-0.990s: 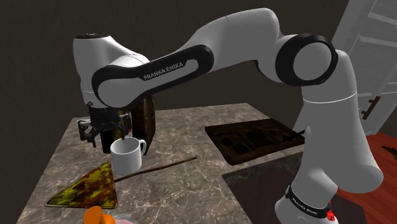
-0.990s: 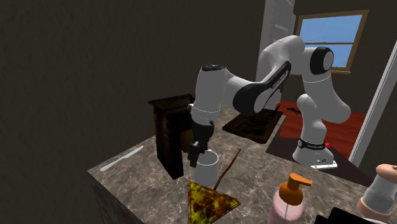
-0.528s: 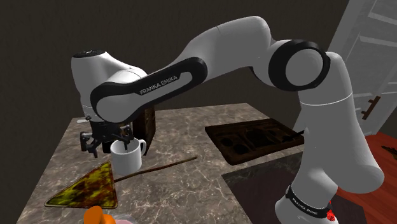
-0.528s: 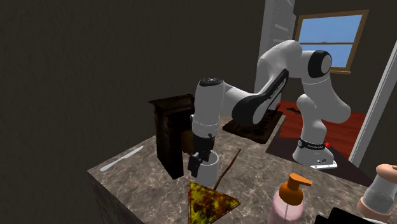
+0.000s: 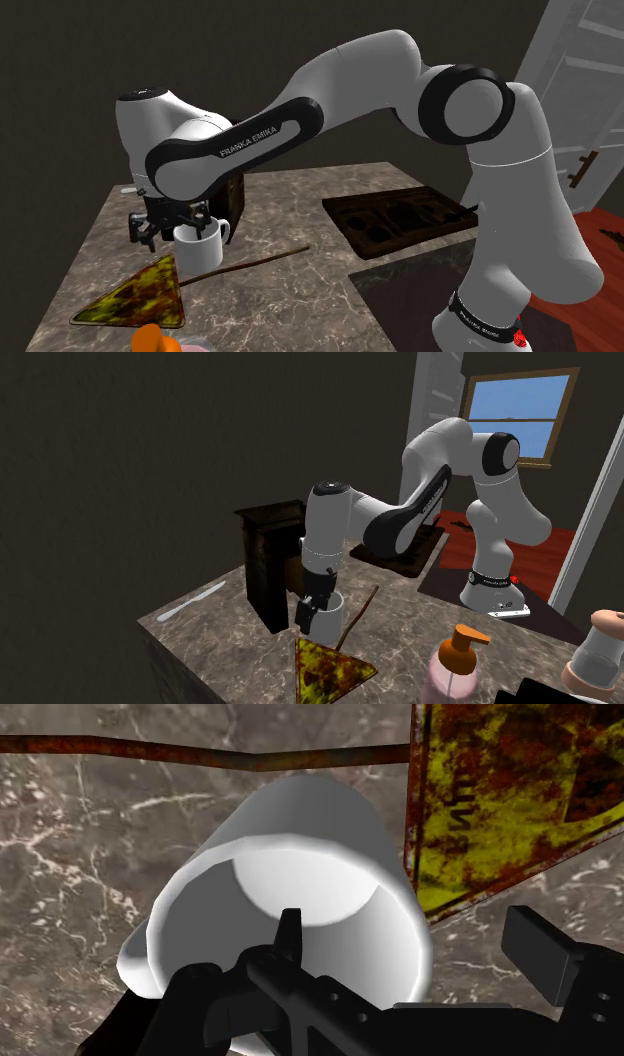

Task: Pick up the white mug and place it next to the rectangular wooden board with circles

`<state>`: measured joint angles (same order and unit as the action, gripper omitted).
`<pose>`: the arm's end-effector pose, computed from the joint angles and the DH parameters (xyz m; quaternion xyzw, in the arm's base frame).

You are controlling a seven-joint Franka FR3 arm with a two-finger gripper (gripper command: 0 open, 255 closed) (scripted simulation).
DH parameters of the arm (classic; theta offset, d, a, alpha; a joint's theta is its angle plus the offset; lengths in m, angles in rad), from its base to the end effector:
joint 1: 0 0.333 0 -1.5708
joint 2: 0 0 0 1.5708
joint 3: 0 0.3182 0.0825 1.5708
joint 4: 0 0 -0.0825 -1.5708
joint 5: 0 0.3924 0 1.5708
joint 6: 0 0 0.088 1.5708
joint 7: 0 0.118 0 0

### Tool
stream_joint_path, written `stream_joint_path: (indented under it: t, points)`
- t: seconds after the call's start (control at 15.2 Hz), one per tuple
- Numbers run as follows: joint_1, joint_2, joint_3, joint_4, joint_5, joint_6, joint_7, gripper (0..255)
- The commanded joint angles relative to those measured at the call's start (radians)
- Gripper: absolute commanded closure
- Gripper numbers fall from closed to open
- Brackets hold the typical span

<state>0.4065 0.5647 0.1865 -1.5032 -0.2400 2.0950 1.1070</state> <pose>0.6125 0.3715 0.3332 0.9755 -0.2119 0.0545 0.0220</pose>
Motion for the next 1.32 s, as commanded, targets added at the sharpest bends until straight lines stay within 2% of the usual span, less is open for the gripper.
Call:
stream_joint_path:
  t: [0.0,0.07,0.66,1.25]
  points:
    - [0.000,0.000,0.000,0.000,0.000,0.000,0.000,0]
    - [0.000,0.000,0.000,0.000,0.000,0.000,0.000,255]
    - [0.000,0.000,0.000,0.000,0.000,0.000,0.000,255]
    - [-0.001,-0.040,0.007,0.060,0.015,-0.098,-0.018,255]
